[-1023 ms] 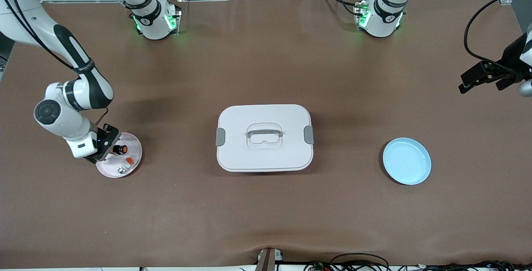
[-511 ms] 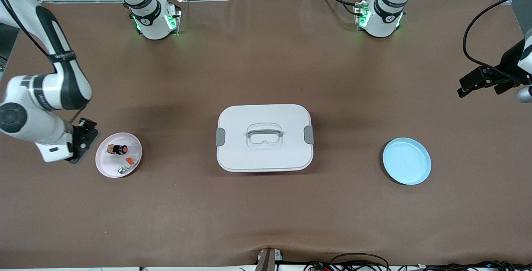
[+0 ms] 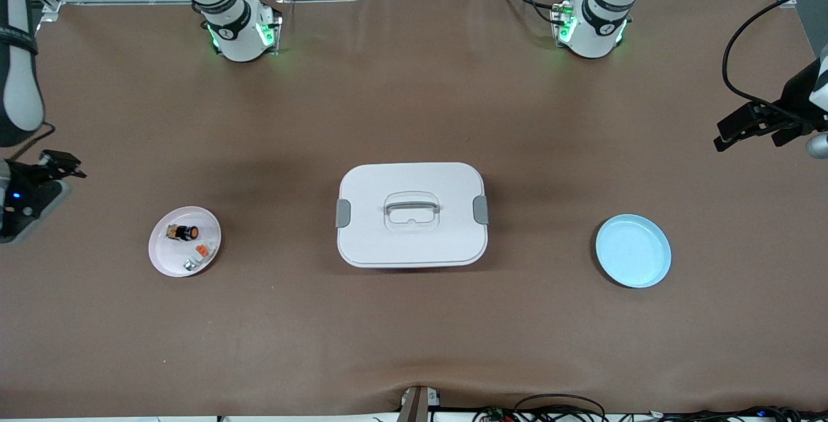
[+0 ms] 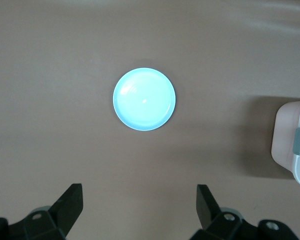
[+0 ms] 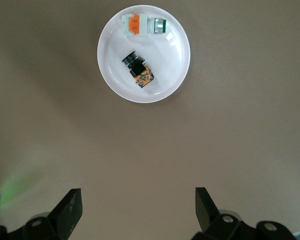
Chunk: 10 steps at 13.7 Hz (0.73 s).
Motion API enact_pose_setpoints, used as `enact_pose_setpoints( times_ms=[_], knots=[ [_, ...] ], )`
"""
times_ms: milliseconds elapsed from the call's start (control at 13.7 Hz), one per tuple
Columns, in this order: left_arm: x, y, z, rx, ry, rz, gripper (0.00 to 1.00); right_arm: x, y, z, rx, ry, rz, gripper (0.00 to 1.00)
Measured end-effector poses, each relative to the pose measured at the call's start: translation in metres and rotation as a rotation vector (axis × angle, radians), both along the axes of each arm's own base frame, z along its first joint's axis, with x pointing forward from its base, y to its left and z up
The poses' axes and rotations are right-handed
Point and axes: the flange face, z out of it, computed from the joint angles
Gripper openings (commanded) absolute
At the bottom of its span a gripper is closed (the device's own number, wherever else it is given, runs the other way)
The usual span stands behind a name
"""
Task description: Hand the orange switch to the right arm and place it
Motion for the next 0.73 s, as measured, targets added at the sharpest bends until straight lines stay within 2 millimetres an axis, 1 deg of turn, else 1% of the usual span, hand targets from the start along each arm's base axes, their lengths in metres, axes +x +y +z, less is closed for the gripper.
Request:
enact_pose_setpoints(
  times_ms=[146,292,511,730],
  knots=[
    [-0.001,-0.001,0.002,0.000,-0.001,-0.001,1.00,-0.005,-0.009,0.015,-0.006,-0.023,-0.026,1.00],
    [-0.002,-0.001,0.007,0.000,-0.007,-0.002,1.00,-0.010,-0.011,0.027,-0.022,-0.033,-0.099,1.00],
    [-0.003,-0.001,0.011,0.000,-0.015,-0.002,1.00,-0.021,0.005,0.046,-0.019,-0.036,-0.277,1.00],
    [-0.004,-0.004,0.017,0.000,-0.026,-0.007,1.00,-0.029,0.015,0.067,-0.015,-0.057,-0.350,1.00]
  ],
)
